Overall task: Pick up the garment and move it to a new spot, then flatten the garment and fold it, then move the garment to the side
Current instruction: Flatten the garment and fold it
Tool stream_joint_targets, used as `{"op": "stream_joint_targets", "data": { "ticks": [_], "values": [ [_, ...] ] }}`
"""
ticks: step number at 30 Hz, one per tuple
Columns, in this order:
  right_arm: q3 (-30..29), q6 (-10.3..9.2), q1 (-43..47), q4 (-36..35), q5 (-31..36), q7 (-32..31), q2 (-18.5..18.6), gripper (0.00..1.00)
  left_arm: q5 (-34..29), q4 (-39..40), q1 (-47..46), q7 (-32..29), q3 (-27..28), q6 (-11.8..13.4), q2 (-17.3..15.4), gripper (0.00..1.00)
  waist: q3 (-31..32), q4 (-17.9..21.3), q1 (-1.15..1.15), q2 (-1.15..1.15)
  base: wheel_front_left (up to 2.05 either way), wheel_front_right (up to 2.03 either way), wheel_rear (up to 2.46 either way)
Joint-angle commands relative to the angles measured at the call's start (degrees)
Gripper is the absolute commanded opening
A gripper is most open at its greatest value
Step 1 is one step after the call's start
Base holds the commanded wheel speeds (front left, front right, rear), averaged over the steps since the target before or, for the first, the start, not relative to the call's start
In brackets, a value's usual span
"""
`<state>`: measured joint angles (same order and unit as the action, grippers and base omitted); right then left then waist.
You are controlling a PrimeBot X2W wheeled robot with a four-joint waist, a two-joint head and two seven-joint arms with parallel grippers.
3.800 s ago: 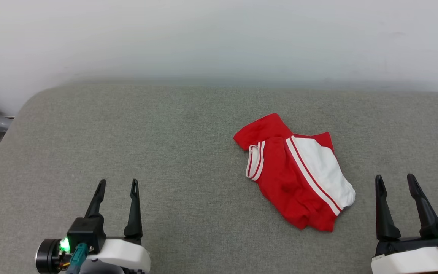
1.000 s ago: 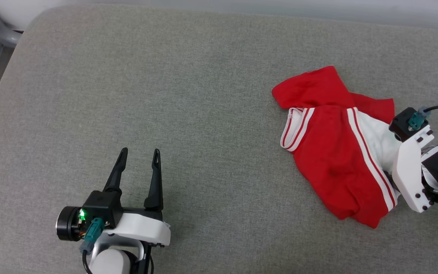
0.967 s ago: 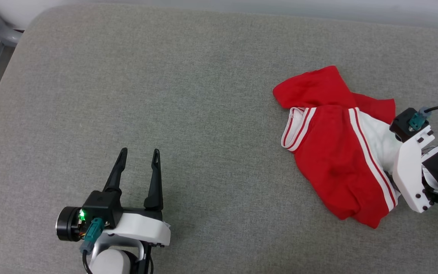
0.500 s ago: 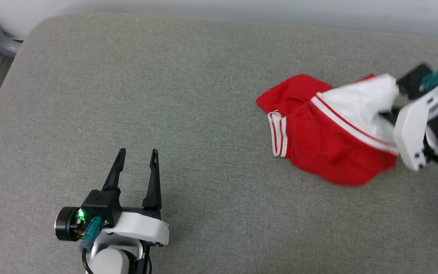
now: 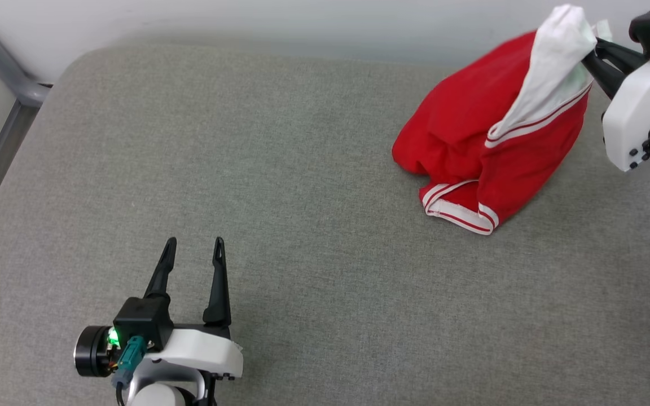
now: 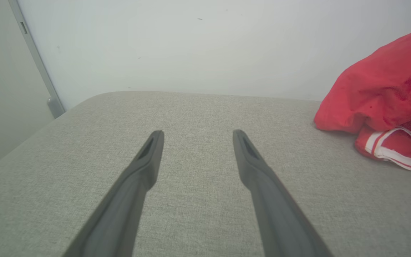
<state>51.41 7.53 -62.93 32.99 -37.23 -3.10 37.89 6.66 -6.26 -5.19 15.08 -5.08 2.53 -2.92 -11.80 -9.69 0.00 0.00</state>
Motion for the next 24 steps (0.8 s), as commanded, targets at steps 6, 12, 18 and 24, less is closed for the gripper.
{"op": "stream_joint_targets", "data": {
  "ticks": [6, 12, 18, 24],
  "values": [
    [-1.1, -0.08, 8.9, 0.8, 1.7, 4.8, 2.2, 0.0, 0.0, 0.2, 2.0, 0.1, 0.7, 0.5, 0.1, 1.0, 2.1, 1.5, 0.0, 0.0, 0.0, 0.0, 0.0],
    [-6.0, -0.08, 22.1, 0.6, 0.2, 7.6, 4.4, 0.0, 0.0, 0.3, 3.3, 0.1, 1.0, 0.3, 0.1, 1.0, 3.6, 3.8, 0.0, 0.0, 0.0, 0.0, 0.0],
    [-12.4, -0.08, 34.2, 2.6, -1.2, 8.6, 5.2, 0.0, -0.2, 0.1, 3.6, 0.1, 0.9, 0.0, 0.1, 1.0, 4.2, 5.2, 0.0, 0.0, 0.0, 0.0, 0.0],
    [-16.5, -0.08, 42.3, 7.1, -1.7, 8.9, 5.2, 0.0, -0.4, 0.1, 3.4, 0.1, 0.4, -0.3, 0.1, 1.0, 4.1, 5.2, 0.0, 0.0, 0.0, 0.0, 0.0]
  ]
}}
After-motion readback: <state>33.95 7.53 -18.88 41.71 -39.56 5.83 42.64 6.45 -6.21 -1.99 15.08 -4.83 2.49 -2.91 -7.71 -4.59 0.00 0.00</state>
